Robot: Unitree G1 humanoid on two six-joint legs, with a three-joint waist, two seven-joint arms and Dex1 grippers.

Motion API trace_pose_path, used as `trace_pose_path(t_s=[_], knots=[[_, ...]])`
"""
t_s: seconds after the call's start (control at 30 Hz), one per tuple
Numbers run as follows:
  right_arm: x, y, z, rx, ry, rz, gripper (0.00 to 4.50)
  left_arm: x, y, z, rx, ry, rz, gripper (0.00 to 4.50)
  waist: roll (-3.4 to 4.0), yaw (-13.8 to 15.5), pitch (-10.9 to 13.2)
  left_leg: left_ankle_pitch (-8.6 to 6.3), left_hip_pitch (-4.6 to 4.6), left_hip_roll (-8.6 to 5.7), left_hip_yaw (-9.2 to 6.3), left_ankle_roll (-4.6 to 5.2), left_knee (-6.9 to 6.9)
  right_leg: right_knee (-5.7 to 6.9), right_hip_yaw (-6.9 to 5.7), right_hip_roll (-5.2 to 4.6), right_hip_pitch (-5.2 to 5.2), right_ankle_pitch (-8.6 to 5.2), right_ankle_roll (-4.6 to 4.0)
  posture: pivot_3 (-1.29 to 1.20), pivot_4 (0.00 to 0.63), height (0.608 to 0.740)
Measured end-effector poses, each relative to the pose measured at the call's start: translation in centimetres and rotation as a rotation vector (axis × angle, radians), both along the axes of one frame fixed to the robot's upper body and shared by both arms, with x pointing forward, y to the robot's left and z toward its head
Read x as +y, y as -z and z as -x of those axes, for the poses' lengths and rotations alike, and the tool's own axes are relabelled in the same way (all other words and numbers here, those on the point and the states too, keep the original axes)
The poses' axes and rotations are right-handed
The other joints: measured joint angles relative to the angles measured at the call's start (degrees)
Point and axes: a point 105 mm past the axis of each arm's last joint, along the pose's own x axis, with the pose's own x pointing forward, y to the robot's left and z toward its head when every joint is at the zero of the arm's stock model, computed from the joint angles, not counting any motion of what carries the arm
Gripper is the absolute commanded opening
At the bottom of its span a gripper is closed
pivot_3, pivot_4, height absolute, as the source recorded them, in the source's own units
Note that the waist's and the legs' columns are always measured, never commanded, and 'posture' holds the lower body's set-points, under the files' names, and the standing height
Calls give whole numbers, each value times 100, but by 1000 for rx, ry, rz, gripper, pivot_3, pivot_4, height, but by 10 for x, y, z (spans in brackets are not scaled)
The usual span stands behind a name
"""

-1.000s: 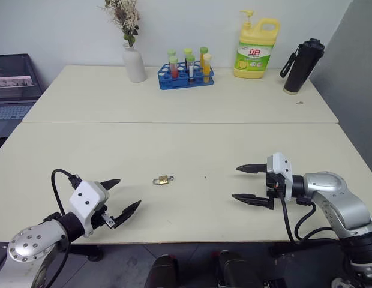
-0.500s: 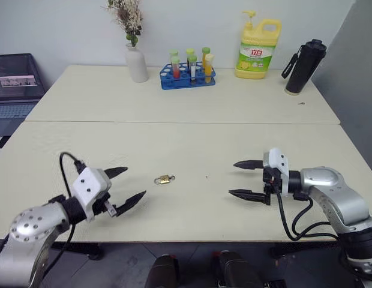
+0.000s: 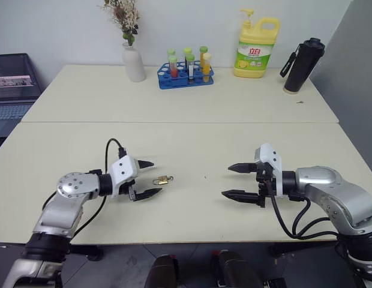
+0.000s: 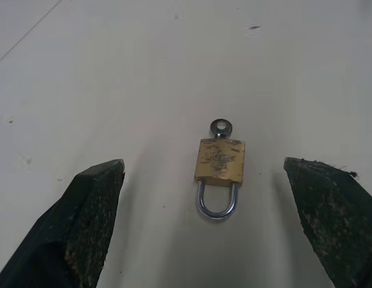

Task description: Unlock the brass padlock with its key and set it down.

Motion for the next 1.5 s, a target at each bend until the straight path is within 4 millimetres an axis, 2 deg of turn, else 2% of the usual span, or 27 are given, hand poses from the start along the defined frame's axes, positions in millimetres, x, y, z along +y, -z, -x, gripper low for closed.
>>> trace_pose_path(t_s=[0.17,0.43,0.57,0.83,0.87,1.13,1.3,1.5], knots=[[-1,3,-4,8,49,16,4500,-1,11,-1,24,29,-17,4471,0,-1,0,0,0,0,-1,0,-1,0,1,-1,-1,0,0,0,150,740],[3,4,-6,2,65,19,4500,-5,13,-7,26,53,-11,4471,-1,7,-1,0,1,-4,-2,0,3,2,-1,-1,3,1,2,0,150,740],[6,2,-7,-4,50,23,4500,-9,15,-9,51,76,-19,3607,-1,16,-3,1,4,-7,-2,1,6,2,-3,0,9,3,6,0,150,740],[7,2,-6,-4,46,23,4500,-14,19,-8,79,111,-44,1049,0,15,-7,1,14,-5,-5,2,7,5,-4,0,17,5,9,0,150,740],[7,2,-6,-4,46,23,4500,-14,19,-8,80,111,-51,962,2,16,-9,2,15,-6,-5,2,7,5,-4,0,18,5,9,0,150,740],[7,1,-6,-15,38,24,4500,-17,18,-12,42,109,-67,964,13,17,-22,2,21,-7,-9,3,8,6,-3,0,24,7,12,0,150,740],[2,2,-1,-41,8,31,4500,-27,16,-3,-32,136,-39,964,8,19,-19,2,6,-7,-9,2,8,-2,-1,-4,15,7,12,0,150,740],[-9,-9,-2,-126,11,0,4500,-55,-15,13,-213,282,-41,964,0,12,-13,1,1,-4,-9,2,5,-2,-1,-4,9,7,12,0,150,740]])
